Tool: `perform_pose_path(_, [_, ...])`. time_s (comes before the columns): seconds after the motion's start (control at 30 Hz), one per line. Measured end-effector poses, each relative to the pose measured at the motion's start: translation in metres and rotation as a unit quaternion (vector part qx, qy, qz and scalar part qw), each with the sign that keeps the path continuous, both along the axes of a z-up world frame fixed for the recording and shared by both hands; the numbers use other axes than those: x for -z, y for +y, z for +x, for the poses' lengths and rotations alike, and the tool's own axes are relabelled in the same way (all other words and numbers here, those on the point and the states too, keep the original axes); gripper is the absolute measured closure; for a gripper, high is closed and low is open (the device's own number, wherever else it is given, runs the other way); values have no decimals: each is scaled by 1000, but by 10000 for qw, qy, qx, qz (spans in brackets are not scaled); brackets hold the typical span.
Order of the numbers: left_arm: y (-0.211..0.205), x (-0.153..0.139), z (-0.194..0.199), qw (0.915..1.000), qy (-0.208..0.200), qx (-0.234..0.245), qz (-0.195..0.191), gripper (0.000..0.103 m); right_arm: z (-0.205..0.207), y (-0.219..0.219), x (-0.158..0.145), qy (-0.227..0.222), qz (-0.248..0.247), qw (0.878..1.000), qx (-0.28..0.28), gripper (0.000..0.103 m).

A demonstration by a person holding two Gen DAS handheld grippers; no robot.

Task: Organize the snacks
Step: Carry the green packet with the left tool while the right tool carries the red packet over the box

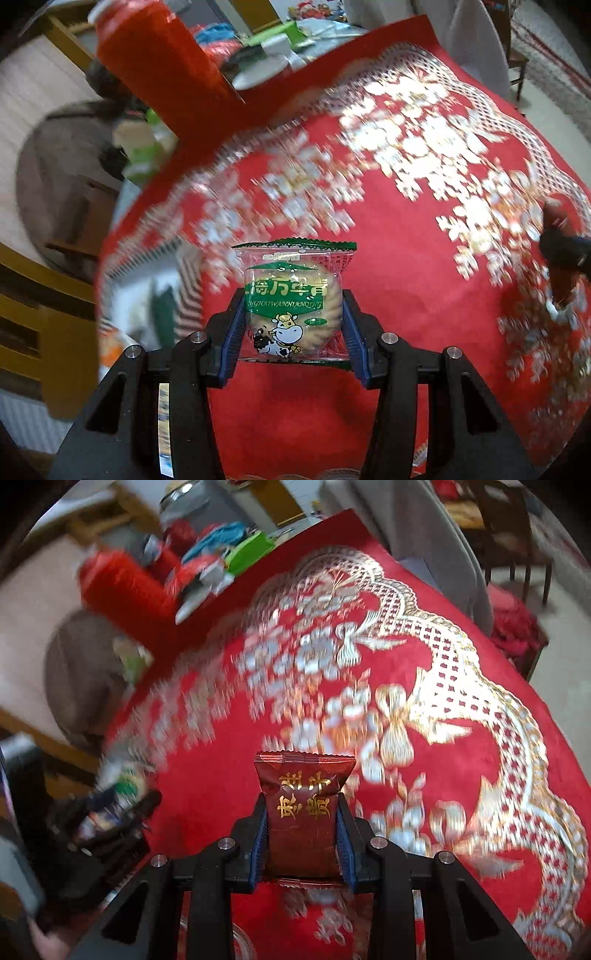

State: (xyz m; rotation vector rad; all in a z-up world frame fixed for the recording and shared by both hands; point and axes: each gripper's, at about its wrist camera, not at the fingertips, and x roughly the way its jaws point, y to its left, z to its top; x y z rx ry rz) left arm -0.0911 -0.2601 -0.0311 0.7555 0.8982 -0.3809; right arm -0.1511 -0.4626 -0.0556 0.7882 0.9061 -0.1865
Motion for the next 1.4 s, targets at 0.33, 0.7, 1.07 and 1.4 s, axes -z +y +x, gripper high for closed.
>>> perform_pose_path(0.33, [11, -18, 4, 9998, 2, -107, -190, 55, 15, 23, -12, -14, -112, 9995, -300, 72])
perform_pose_path(0.7, [91, -37, 49, 9959, 142, -546, -705, 55, 74, 101, -39, 6, -464, 9952, -857, 71])
perform_pose_path(1.07, [194, -62, 106, 9855, 303, -951, -1372, 55, 160, 216, -74, -76, -907, 9819, -1662, 71])
perform_pose_path(1.4, [284, -50, 132, 9834, 535, -1095, -1348, 55, 210, 300, -72, 62, -1130, 9689, -2199, 71])
